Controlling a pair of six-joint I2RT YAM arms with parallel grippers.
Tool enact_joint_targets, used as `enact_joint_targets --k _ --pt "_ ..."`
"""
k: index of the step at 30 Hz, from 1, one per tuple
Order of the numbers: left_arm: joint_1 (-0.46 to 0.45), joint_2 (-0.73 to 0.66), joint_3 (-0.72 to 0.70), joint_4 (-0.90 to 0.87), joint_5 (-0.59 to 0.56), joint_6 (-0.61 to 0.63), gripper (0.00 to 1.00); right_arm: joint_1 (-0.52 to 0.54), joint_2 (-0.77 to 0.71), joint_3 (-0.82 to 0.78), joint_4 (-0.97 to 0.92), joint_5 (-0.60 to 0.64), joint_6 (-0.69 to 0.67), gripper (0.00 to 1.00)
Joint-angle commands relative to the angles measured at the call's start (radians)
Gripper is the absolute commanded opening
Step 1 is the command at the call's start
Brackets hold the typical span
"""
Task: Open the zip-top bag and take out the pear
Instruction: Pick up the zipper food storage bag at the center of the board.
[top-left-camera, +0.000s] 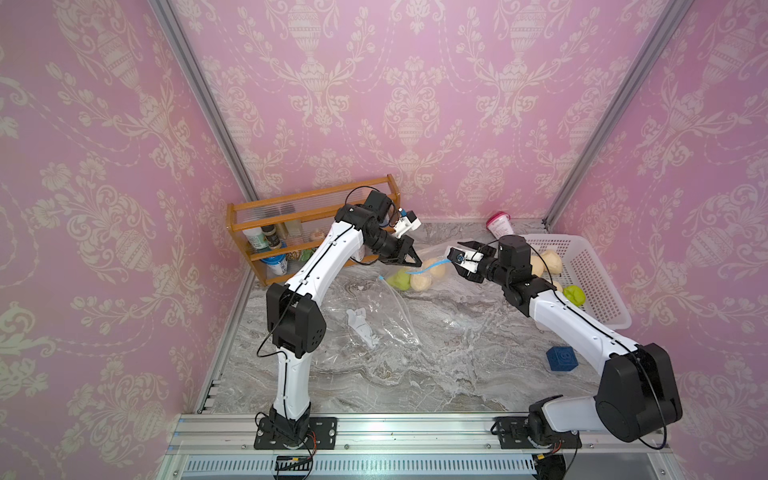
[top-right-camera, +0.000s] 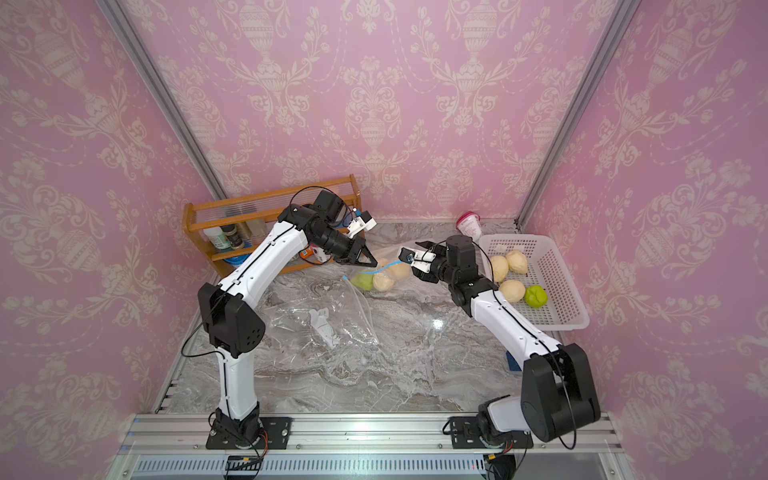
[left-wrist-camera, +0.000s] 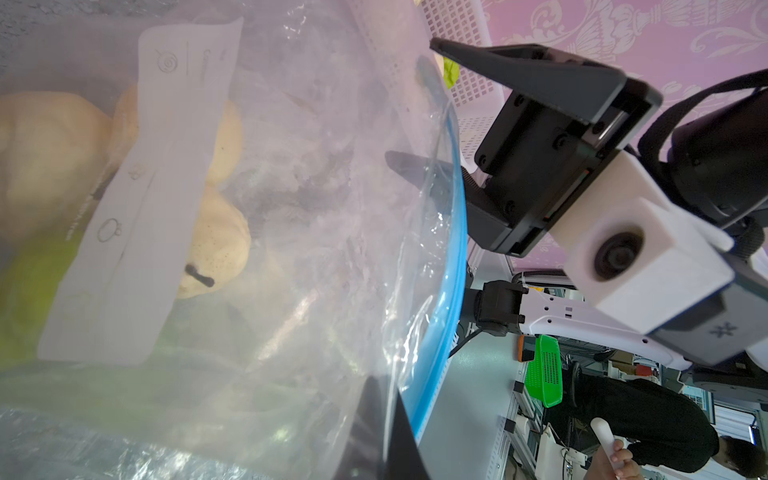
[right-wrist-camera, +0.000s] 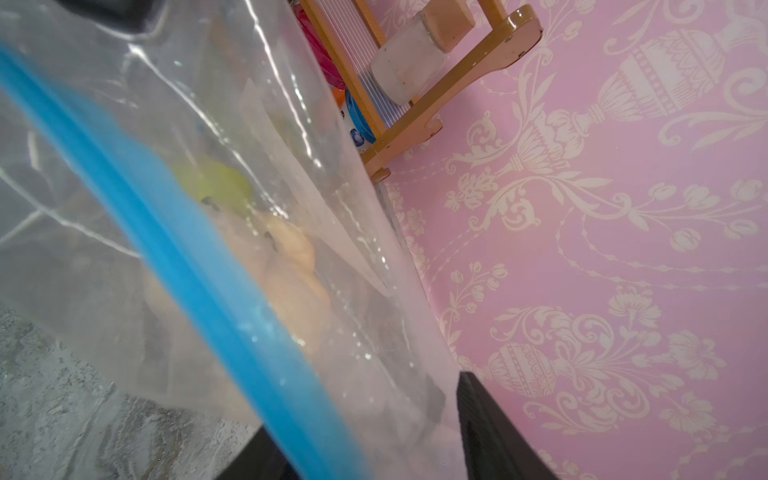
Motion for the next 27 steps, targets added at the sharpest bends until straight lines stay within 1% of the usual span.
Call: enact_joint_targets --k 1,3,4,5,6,8,11,13,14,17,18,21,23,27 --pt "0.011 0.012 0.036 -0.039 0.037 0.037 0.0 0.005 -0.01 0.019 0.041 0.038 -0.025 0.45" --pt "0.016 0.013 0.036 -0.043 0.032 0.036 0.0 0.004 -0.026 0.038 -0.013 0.027 -0.016 0.32" --pt "0.019 0.014 0.038 -0.041 0.029 0.033 0.0 0.005 -0.036 0.055 -0.057 0.019 -0.011 0.23" --pt "0.023 0.015 0.039 -0.039 0.028 0.029 0.0 0.005 -0.045 0.067 -0.09 0.015 -0.004 0.02" --pt "0.026 0.017 0.044 -0.034 0.02 0.021 0.02 0.006 -0.058 0.074 -0.11 0.018 0.014 0.0" --pt "0.035 0.022 0.064 -0.031 0.007 0.009 0.07 0.011 -0.092 0.062 -0.121 0.021 0.023 0.0" --pt "0.055 0.032 0.119 -0.01 -0.042 -0.033 0.24 0.023 -0.147 0.069 -0.201 0.009 0.045 0.0" --pt "0.063 0.037 0.173 0.013 -0.101 -0.066 0.46 0.032 -0.166 0.127 -0.351 -0.014 0.1 0.0" --pt "0.063 0.037 0.195 0.023 -0.124 -0.068 0.54 0.036 -0.166 0.168 -0.434 -0.026 0.126 0.0" --pt "0.065 0.032 0.261 0.067 -0.184 -0.052 0.66 0.059 -0.138 0.33 -0.691 -0.039 0.233 0.0" --pt "0.064 0.028 0.275 0.086 -0.201 -0.044 0.72 0.062 -0.121 0.383 -0.778 -0.052 0.277 0.0" --pt "0.064 0.018 0.292 0.153 -0.192 -0.005 0.79 0.064 -0.066 0.52 -0.975 -0.089 0.392 0.0" --pt "0.065 0.021 0.3 0.185 -0.173 0.047 0.8 0.065 -0.036 0.589 -1.069 -0.102 0.442 0.0" --pt "0.05 0.022 0.286 0.203 -0.15 0.248 0.81 0.064 0.026 0.714 -1.227 -0.144 0.514 0.0"
